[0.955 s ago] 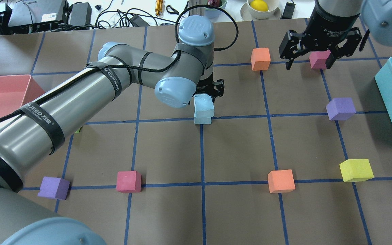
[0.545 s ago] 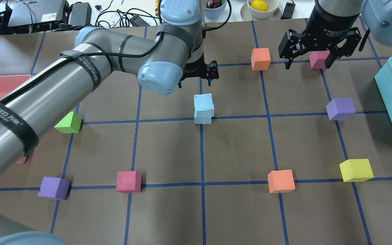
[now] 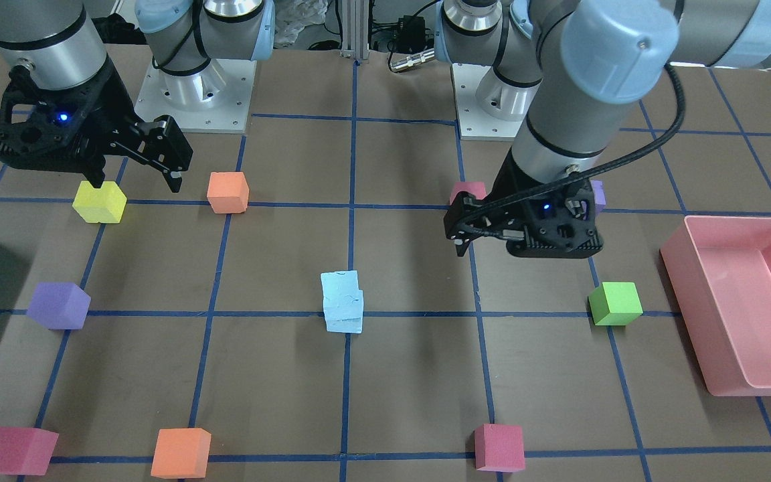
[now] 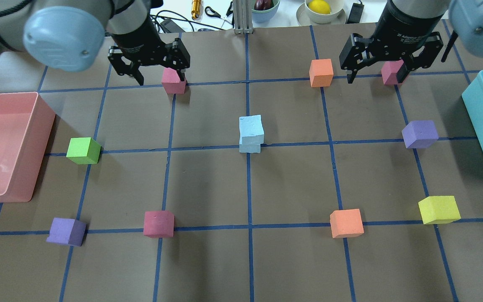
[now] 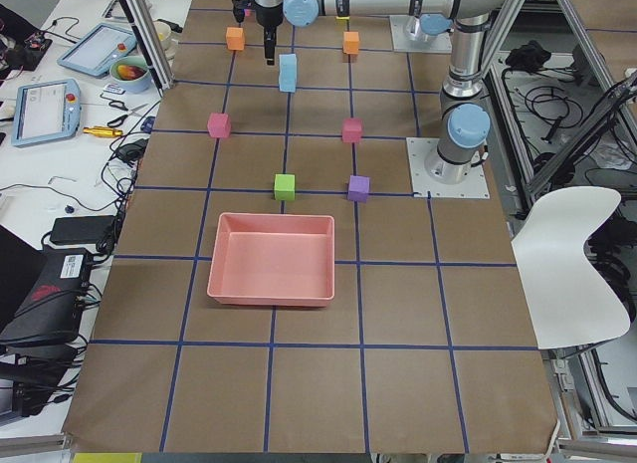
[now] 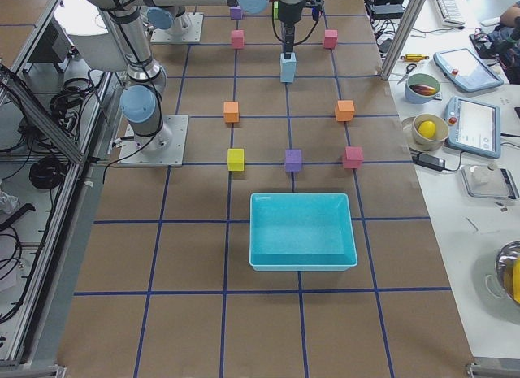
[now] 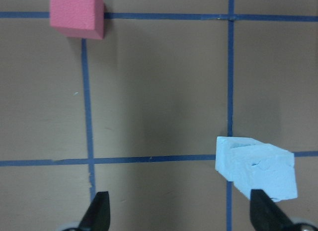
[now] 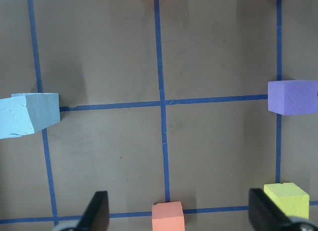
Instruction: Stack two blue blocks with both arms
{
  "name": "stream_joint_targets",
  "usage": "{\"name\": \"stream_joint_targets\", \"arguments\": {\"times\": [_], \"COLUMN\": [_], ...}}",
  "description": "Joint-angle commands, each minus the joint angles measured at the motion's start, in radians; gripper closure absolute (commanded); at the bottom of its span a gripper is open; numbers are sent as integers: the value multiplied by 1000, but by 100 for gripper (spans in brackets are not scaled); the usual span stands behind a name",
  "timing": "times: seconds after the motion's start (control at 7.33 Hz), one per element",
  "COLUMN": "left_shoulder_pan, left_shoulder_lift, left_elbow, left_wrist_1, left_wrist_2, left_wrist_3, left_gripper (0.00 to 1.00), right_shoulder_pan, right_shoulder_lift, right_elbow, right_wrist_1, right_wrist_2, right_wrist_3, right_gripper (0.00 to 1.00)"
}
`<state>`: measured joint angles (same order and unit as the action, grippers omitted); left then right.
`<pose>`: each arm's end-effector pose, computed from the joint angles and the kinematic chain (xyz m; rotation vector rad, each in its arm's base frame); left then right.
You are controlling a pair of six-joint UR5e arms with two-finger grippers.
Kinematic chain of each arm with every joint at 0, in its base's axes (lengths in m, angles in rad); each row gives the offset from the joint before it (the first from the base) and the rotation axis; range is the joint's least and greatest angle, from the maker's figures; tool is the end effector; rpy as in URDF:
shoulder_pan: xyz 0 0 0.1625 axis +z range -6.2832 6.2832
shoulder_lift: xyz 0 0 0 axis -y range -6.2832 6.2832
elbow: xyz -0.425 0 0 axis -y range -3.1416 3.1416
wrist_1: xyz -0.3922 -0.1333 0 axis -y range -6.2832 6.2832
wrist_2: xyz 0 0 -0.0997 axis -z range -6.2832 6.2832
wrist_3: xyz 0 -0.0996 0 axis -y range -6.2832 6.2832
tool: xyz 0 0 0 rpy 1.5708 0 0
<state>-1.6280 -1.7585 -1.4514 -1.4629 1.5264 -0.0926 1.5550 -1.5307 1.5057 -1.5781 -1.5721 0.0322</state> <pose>-0.1703 -0.5653 0.4578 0.0534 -3.0934 0.0559 0.1251 -0.5140 0.5006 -0.0754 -3.1392 0.0507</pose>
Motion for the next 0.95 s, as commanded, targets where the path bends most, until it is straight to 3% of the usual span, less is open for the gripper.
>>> {"name": "stream_joint_targets", "arguments": {"times": [0.0, 0.82], "left_shoulder_pan": [69, 83], "left_shoulder_lift": [85, 162], "left_elbow": [-3, -53], "left_wrist_1": [-103, -77], "left_wrist_2": [12, 21], "left_wrist_3": [63, 60], "left_gripper": [0, 0], "right_shoulder_pan": [0, 0], "right_shoulder_lift": [-9, -11], "right_elbow": [2, -5], "right_wrist_1": [25, 50], "right_wrist_2": [1, -2], "right_wrist_3": [0, 0], "right_gripper": [0, 0]}}
